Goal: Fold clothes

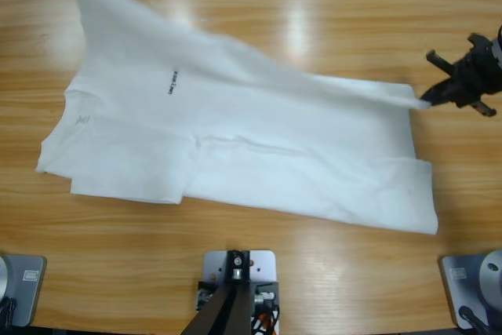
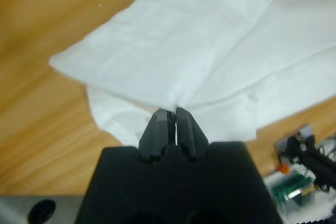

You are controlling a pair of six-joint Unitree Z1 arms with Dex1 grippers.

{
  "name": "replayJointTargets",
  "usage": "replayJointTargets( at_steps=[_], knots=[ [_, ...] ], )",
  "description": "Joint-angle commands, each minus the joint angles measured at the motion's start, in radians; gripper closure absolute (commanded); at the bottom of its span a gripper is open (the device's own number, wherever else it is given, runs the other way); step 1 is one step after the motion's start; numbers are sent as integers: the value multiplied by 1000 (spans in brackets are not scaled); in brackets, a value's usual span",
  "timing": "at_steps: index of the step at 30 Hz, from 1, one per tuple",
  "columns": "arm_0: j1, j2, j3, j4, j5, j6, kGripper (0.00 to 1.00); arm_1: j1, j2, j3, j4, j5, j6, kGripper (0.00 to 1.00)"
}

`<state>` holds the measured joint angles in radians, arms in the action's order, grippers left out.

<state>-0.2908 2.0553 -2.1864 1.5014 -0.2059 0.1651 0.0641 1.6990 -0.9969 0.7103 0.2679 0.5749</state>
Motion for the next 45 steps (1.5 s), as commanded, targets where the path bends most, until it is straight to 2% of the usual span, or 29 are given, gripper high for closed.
replayJointTargets(
  at_steps=[1, 4, 8, 10, 19, 25, 26, 27, 29, 30, 31, 36, 45],
  knots=[
    [-3, -89, 240, -66, -20, 25, 1000, -9, -64, 56, -3, 16, -11, 1000],
    [9, -134, 327, -106, -20, 28, 1000, -9, -67, 66, -2, 25, -10, 1000],
    [8, -231, 571, -233, -37, 25, 1000, 14, -98, 102, 4, 38, -5, 1000],
    [8, -271, 654, -283, -42, 19, 1000, 17, -126, 120, 11, 40, -4, 1000],
    [8, -308, 783, -381, -70, 1, 1000, 111, -219, 203, 21, 25, 46, 1000],
    [9, -307, 936, -479, -70, 1, 1000, 134, -233, 228, 54, 16, 82, 1000],
    [9, -308, 962, -501, -69, 1, 1000, 134, -223, 223, 69, 13, 86, 977],
    [8, -307, 979, -515, -69, 1, 1000, 134, -207, 222, 82, 8, 89, 811],
    [9, -302, 993, -533, -68, 2, 1000, 135, -178, 220, 94, -16, 90, 294],
    [9, -300, 993, -535, -67, 3, 1000, 134, -165, 218, 99, -29, 90, 69],
    [9, -300, 991, -535, -67, 4, 1000, 134, -157, 213, 99, -41, 91, 1],
    [10, -307, 991, -533, -67, 4, 1000, 125, -161, 181, 84, -111, 98, 0],
    [10, -359, 1005, -516, -67, 14, 1000, 198, -194, 135, 55, -70, 111, 0]
  ],
)
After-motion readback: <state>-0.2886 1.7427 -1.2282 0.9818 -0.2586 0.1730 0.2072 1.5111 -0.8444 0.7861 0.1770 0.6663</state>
